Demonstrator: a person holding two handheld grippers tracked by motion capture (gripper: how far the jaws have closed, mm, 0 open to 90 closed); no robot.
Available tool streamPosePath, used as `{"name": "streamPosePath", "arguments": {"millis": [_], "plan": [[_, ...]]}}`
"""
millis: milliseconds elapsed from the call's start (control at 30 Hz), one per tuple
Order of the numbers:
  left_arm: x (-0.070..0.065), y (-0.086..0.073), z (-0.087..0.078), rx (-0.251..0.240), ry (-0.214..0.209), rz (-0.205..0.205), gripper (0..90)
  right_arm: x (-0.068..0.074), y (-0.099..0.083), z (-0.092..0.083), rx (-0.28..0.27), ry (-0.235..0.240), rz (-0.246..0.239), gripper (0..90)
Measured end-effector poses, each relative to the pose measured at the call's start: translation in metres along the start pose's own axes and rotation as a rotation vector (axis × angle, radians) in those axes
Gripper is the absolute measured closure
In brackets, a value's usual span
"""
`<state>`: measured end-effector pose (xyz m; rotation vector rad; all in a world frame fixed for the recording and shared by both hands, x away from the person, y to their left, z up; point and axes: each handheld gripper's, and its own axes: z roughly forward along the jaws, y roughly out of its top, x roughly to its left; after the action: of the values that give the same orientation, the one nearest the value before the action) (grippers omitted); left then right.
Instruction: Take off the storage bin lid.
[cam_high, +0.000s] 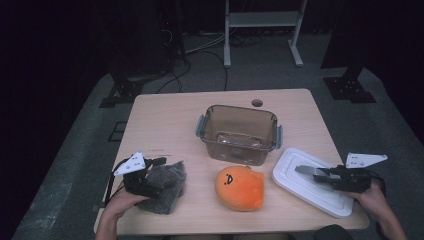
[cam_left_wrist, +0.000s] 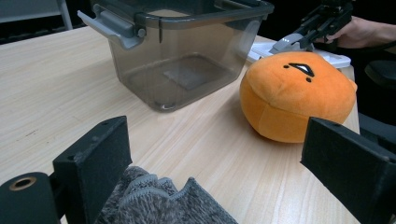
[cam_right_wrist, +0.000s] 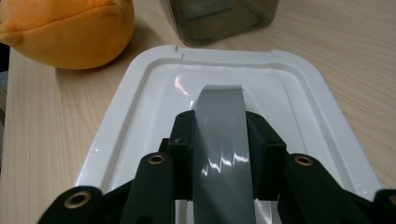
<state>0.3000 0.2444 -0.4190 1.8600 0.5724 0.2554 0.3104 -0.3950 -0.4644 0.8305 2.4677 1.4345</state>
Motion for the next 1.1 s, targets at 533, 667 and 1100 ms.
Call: {"name": "streamPosePath", "arguments": {"millis": [533,667,1100], "plan": [[0.000,0.000,-0.001,0.000,-0.003,-0.001,7.2,0.006,0.000,0.002,-0.016,0.002,0.013,58.2],[0.000,0.000,-0.001,0.000,-0.002,-0.001,7.2,0.006,0.007,0.000,-0.025,0.001,0.005,55.2],[0.000,0.000,-0.002,-0.008,-0.001,-0.003,7.2,0.020,0.042,0.003,-0.073,0.031,-0.043,48.4]]}}
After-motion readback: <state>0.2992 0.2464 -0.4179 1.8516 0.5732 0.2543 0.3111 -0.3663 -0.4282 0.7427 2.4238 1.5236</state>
